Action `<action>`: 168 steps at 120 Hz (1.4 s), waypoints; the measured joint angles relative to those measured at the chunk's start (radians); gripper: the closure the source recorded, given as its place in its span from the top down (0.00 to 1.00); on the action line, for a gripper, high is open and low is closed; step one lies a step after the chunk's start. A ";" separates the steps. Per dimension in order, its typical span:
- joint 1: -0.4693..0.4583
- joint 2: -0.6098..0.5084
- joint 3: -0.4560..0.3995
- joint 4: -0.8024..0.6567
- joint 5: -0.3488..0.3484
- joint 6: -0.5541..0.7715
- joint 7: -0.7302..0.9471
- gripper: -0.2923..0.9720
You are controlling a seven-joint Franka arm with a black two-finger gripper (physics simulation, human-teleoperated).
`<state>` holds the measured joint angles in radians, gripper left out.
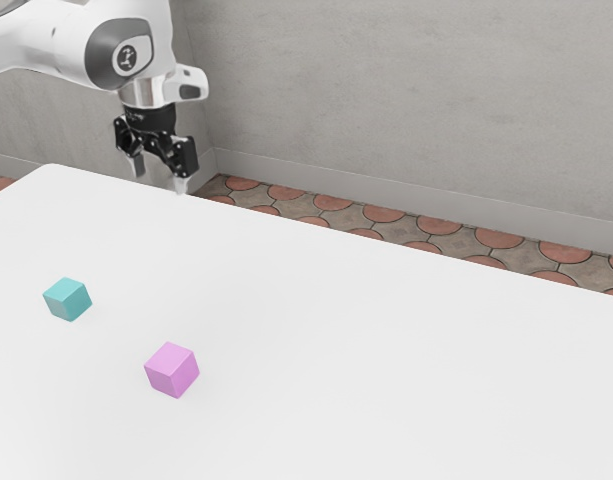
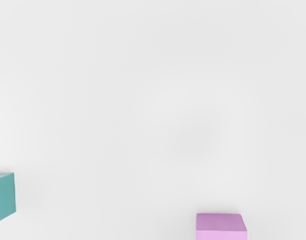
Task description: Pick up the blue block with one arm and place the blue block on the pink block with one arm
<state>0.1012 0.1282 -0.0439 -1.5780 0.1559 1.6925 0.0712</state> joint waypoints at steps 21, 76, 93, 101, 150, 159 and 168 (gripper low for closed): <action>0.100 0.067 0.000 -0.011 -0.006 0.054 0.016 0.77; 0.171 0.211 0.258 -0.202 -0.137 0.352 0.216 0.77; 0.224 0.290 0.239 -0.140 -0.141 0.388 0.274 0.77; 0.242 0.320 0.231 -0.117 -0.142 0.397 0.303 0.77; 0.310 0.364 0.210 -0.098 -0.181 0.418 0.492 0.77; 0.323 0.360 0.211 -0.114 -0.186 0.422 0.518 0.77; 0.331 0.364 0.212 -0.125 -0.189 0.426 0.540 0.77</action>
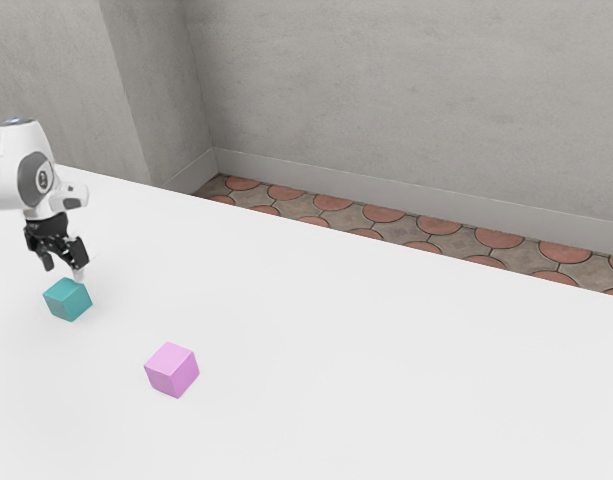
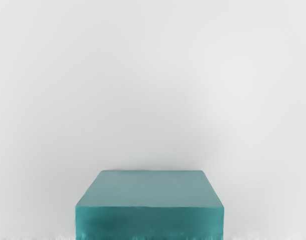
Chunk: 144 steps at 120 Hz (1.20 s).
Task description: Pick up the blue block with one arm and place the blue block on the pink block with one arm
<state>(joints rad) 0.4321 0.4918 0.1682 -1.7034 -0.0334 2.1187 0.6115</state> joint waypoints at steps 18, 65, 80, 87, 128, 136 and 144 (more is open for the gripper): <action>0.013 0.017 0.000 -0.012 -0.010 0.017 0.037 0.77; 0.013 0.020 0.000 -0.060 -0.052 0.059 0.097 0.77; 0.015 0.020 0.000 -0.077 -0.066 0.078 0.108 0.77; 0.016 0.020 0.000 -0.079 -0.070 0.085 0.113 0.77; 0.016 0.028 0.001 -0.092 -0.087 0.112 0.134 0.67; 0.016 0.028 0.002 -0.092 -0.088 0.114 0.136 0.62; 0.016 0.028 0.001 -0.092 -0.088 0.116 0.139 0.58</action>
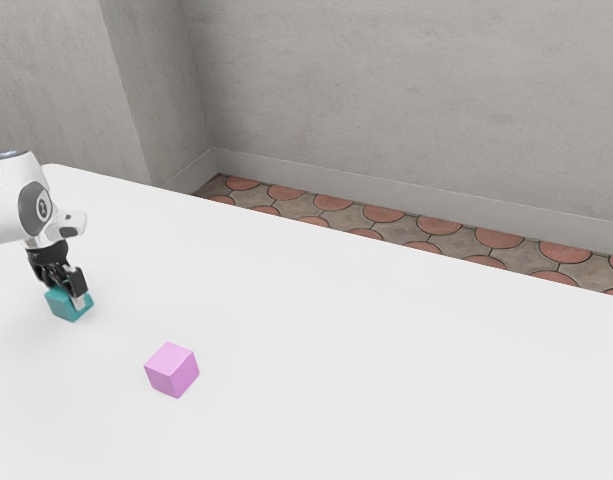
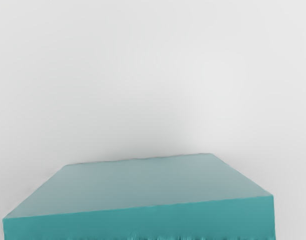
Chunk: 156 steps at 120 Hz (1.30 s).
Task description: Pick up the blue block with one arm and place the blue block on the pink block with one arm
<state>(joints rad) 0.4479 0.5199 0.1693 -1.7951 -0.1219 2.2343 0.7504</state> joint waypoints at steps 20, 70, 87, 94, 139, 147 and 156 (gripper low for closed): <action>0.000 -0.001 0.000 0.000 0.001 0.004 0.003 0.56; -0.027 -0.156 -0.009 -0.094 0.049 -0.007 -0.036 0.52; -0.035 -0.218 -0.090 -0.133 0.108 -0.015 -0.097 0.52; -0.040 -0.241 -0.131 -0.157 0.119 -0.019 -0.124 0.52; -0.231 -0.488 -0.183 -0.380 0.136 -0.036 -0.304 0.52; -0.263 -0.510 -0.183 -0.411 0.137 -0.033 -0.334 0.52; -0.300 -0.529 -0.182 -0.443 0.137 -0.027 -0.368 0.52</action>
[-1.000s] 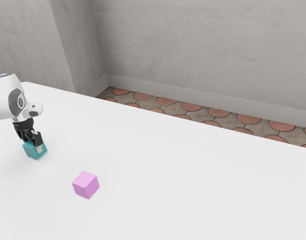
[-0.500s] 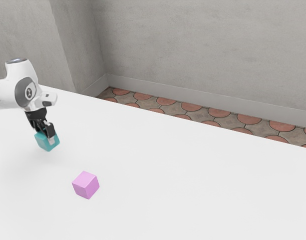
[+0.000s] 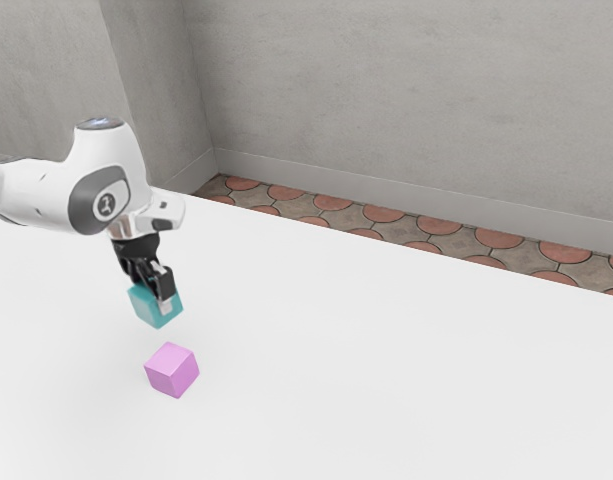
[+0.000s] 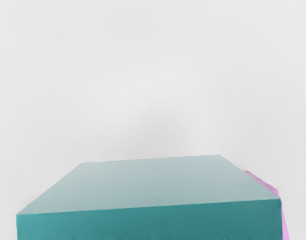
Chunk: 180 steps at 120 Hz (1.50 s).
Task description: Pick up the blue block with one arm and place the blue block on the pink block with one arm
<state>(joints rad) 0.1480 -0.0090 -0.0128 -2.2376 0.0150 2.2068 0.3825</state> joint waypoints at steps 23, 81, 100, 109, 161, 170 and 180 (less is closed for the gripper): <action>-0.088 -0.031 0.006 -0.069 0.000 0.016 -0.088 0.52; -0.062 -0.163 0.022 -0.220 0.001 0.049 -0.254 0.52; -0.072 -0.176 -0.002 -0.242 0.002 0.067 -0.292 0.52; -0.073 -0.177 -0.007 -0.241 0.003 0.073 -0.308 0.52; -0.074 -0.100 -0.010 -0.207 0.052 0.109 -0.364 0.52; -0.074 -0.092 -0.010 -0.204 0.063 0.112 -0.369 0.52; -0.074 -0.089 -0.010 -0.204 0.069 0.114 -0.374 0.51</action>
<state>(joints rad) 0.0736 -0.0984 -0.0230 -2.4412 0.0842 2.3210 0.0081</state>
